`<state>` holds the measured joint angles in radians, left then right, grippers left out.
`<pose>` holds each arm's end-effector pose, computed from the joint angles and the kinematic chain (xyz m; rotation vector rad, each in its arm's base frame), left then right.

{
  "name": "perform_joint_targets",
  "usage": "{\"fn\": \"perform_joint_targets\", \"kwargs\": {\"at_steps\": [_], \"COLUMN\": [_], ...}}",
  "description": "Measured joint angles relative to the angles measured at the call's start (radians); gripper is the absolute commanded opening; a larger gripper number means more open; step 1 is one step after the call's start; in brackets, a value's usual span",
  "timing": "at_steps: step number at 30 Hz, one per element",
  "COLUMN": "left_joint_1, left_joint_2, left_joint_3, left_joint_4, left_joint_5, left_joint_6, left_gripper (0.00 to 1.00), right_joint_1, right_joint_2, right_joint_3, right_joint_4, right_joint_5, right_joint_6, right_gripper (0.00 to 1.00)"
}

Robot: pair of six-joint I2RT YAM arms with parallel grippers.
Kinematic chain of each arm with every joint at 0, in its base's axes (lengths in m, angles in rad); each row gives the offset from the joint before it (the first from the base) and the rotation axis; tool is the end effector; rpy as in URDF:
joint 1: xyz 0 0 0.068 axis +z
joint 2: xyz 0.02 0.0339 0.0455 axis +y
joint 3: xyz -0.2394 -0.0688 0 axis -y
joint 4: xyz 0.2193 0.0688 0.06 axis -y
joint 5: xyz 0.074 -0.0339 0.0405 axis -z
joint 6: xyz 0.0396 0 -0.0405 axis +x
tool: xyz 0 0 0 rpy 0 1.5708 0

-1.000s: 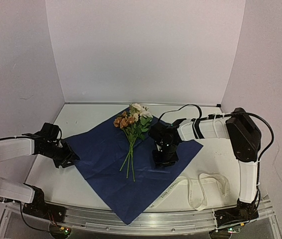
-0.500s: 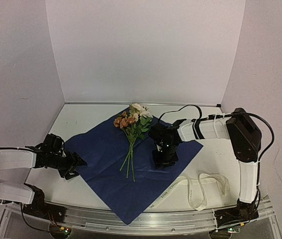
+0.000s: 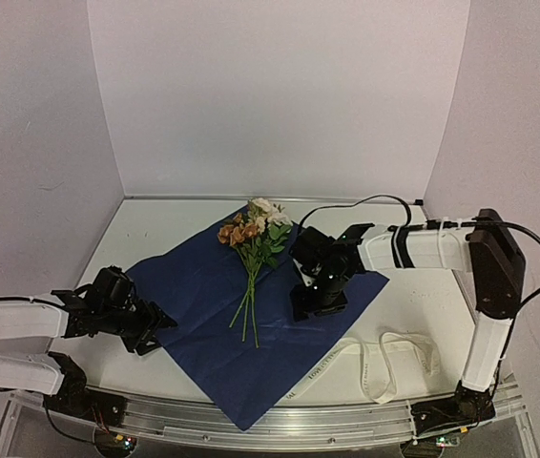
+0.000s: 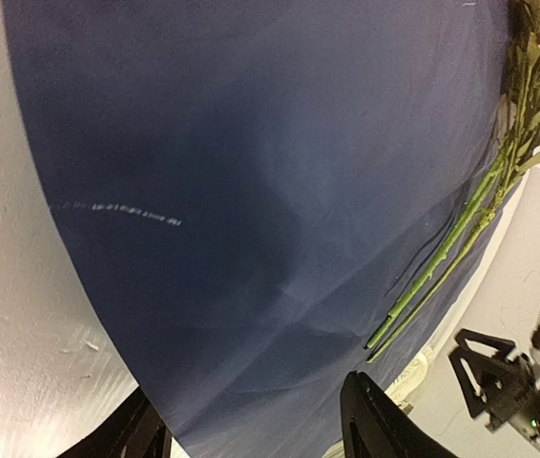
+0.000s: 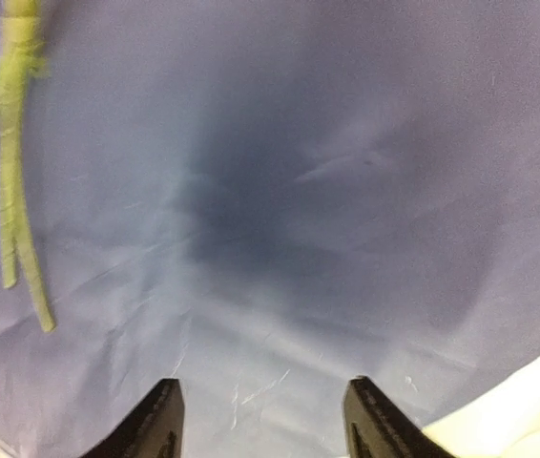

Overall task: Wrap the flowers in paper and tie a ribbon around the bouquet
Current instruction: Pick up the bottom corner of the flattened wrapping paper from the center of the board, then pass from the left arm to the right

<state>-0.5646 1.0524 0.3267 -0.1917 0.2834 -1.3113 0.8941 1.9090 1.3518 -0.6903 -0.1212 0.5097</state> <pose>0.1405 -0.1021 0.1318 -0.8966 2.6606 -1.0028 0.2175 0.2784 0.1669 -0.5900 2.8798 0.4457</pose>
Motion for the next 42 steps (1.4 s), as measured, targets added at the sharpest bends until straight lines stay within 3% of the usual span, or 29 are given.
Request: {"fn": "perform_joint_targets", "kwargs": {"at_steps": [4,9,12,20,30,42], "left_joint_1": [-0.049,-0.084,-0.085,-0.085,-0.084,-0.045], "left_joint_2": [0.010,0.041,0.041,0.041,0.049,0.031], "left_joint_3": [0.000,0.000,0.010,0.099,0.114,0.114], "left_joint_4": [0.002,0.000,-0.008,-0.044,-0.047,-0.055], "left_joint_5": [-0.015,-0.025,-0.027,-0.023,0.006,0.051], "left_joint_6": [-0.048,-0.085,-0.082,-0.095,-0.113,-0.129], "left_gripper": [0.52,0.15,0.00,0.00,0.00,0.00], "right_joint_1": [0.035,0.094,0.138,0.263,0.445,0.676], "right_joint_2": [-0.071,-0.145,-0.197,-0.304,-0.423,-0.325], "right_joint_3": [-0.006,-0.076,-0.177,-0.413,-0.538,-0.548], "right_joint_4": [0.004,0.061,0.138,0.377,0.524,0.631], "right_joint_5": [0.019,0.059,0.079,0.087,0.107,0.299], "right_joint_6": [-0.069,-0.183,-0.276,-0.544,-0.799,-1.008], "right_gripper": [0.66,0.69,0.71,0.76,0.79,0.79]}}
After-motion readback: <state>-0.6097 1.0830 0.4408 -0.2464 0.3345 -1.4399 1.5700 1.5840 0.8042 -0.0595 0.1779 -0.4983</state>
